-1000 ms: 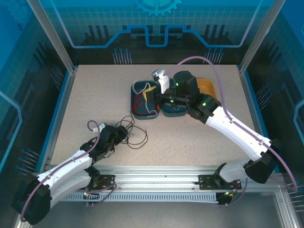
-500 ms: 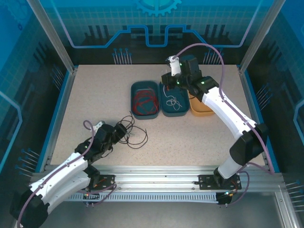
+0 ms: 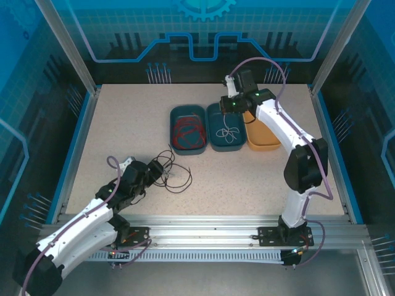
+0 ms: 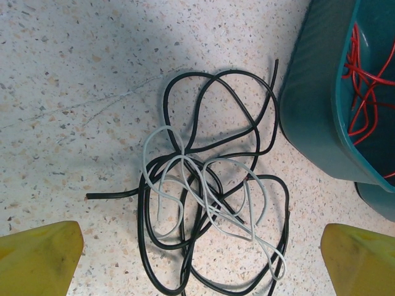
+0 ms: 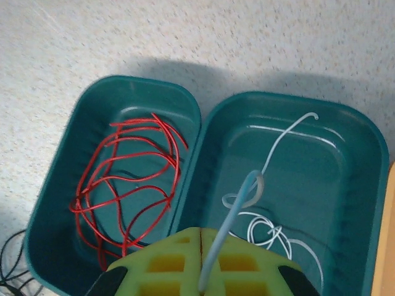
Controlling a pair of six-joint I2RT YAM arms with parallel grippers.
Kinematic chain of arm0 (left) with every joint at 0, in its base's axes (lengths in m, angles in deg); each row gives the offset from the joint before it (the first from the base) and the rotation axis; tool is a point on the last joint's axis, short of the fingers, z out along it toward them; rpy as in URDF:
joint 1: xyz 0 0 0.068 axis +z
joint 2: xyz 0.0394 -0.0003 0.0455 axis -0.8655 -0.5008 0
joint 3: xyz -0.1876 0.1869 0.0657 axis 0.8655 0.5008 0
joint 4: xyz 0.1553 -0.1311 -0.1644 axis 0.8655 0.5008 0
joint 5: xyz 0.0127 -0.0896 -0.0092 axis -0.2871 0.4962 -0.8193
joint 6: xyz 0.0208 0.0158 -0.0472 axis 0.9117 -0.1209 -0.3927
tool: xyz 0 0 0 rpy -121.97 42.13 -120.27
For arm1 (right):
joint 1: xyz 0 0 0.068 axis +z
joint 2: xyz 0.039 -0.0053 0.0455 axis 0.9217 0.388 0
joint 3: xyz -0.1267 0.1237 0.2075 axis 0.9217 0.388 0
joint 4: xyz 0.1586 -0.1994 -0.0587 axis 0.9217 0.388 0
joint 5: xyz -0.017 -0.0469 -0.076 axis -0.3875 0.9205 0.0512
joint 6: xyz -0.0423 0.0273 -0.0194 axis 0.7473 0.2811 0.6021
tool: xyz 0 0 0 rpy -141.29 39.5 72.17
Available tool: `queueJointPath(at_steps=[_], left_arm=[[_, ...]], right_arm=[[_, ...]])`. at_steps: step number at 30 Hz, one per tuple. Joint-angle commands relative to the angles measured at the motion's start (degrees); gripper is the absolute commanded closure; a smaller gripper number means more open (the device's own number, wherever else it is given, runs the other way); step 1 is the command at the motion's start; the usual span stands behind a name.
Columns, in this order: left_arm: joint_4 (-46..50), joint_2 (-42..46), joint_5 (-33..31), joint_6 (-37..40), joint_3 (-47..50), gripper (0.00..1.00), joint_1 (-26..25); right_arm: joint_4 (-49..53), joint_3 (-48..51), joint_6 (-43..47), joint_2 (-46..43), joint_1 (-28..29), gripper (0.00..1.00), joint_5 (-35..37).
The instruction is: Untangle the cables
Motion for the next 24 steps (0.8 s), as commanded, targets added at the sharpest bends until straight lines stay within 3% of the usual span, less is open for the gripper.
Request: queueJointPath(at_steps=[1,10,17,24], left_arm=[[0.93,-0.46,0.75,1.66,-1.97,0.01,0.35],[1.06,-0.65,1.00,1.91,-2.09,0.01,0.53],[1.43,-0.65,1.39,1.83,-2.03,0.01,0.55],[1.67,-0.65,1.48,1.83,-2.32,0.01,0.57]], right_arm=[[5.23,-3.33,0.17,3.52,-0.49,0.97,1.42],[9.54,-7.43,0.91,10.94,-0.75,0.91,1.14],[10.51,-7.71,0.57,12.56,-0.67,0.64,-0.50],[9.90,-6.16,0.75,10.66,-0.68,0.62,-0.91]])
